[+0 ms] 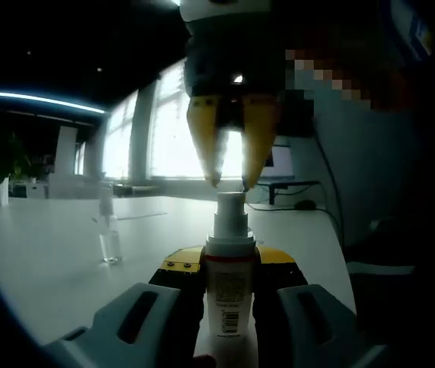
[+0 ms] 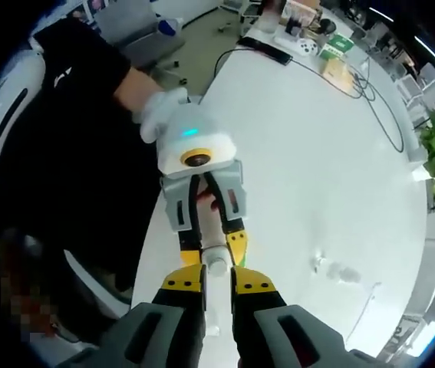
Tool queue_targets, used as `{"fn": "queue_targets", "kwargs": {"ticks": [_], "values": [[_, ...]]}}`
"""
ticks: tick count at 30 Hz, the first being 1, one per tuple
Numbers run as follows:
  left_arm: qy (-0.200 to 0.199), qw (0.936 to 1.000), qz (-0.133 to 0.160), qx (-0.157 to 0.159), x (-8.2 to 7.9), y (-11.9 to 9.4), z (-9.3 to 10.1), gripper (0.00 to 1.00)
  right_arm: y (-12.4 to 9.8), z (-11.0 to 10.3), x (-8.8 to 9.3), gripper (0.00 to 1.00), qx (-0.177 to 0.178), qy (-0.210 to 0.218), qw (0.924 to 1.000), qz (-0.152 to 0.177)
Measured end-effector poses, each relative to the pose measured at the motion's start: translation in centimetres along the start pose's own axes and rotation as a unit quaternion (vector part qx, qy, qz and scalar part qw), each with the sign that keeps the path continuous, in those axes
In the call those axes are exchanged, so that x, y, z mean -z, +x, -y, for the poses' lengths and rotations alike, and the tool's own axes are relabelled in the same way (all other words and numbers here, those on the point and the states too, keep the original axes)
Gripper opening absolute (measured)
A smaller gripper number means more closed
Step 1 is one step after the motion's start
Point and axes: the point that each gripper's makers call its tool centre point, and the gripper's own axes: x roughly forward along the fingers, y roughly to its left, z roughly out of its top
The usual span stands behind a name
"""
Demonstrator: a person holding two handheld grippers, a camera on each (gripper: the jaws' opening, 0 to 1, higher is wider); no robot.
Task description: Clamp pump bottle remove cover press pump head put on cover
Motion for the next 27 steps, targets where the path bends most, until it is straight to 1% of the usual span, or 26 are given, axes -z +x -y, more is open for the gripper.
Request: {"fn": "queue_targets", "kwargs": {"ticks": [1,4,6,8,9,10,11,12,17,21,23,26,27], "values": [[0.000,1.0000,0.000,0.000,0.0,0.0,0.0,0.14,0.0,0.0,-0.1,0.08,0.001,0.000,1.0000,0.004],[0.001,1.0000,0.000,-0.001,0.0,0.0,-0.1,0.14,-0.3,0.3,-0.6,0.07,0.010,-0.006,0.9994,0.032],[0.001,1.0000,0.000,-0.001,0.0,0.0,-0.1,0.14,-0.6,0.4,-0.7,0.09,0.016,0.000,0.9987,0.049],[0.001,1.0000,0.000,-0.001,0.0,0.0,-0.1,0.14,-1.1,0.8,-1.0,0.11,0.028,0.013,0.9960,0.084],[0.001,1.0000,0.000,-0.001,0.0,0.0,-0.1,0.14,-1.2,0.8,-1.2,0.12,0.029,0.018,0.9947,0.097],[0.001,1.0000,0.000,-0.001,0.0,0.0,-0.1,0.14,-1.5,1.3,-1.5,0.13,0.044,0.023,0.9911,0.123],[0.001,1.0000,0.000,-0.001,0.0,0.0,-0.1,0.14,-1.8,1.6,-1.6,0.13,0.051,0.035,0.9879,0.142],[0.001,1.0000,0.000,-0.001,0.0,0.0,-0.1,0.14,-1.9,2.0,-1.5,0.13,0.060,0.043,0.9854,0.153],[0.001,1.0000,0.000,-0.002,0.1,0.0,-0.2,0.14,-1.7,2.3,-0.3,0.13,0.082,0.046,0.9811,0.169],[0.000,1.0000,0.000,-0.003,0.0,0.0,-0.1,0.14,-2.3,2.6,-0.4,0.14,0.098,0.062,0.9703,0.213],[-0.001,1.0000,0.000,-0.003,0.0,0.0,-0.1,0.14,-2.8,2.8,-0.6,0.14,0.106,0.077,0.9620,0.240],[0.000,1.0000,-0.001,-0.003,0.1,0.0,-0.2,0.14,-3.2,2.9,-0.5,0.15,0.117,0.088,0.9536,0.263],[0.000,1.0000,-0.001,-0.003,0.1,0.0,-0.2,0.14,-3.3,2.9,-0.5,0.15,0.123,0.093,0.9495,0.273]]}}
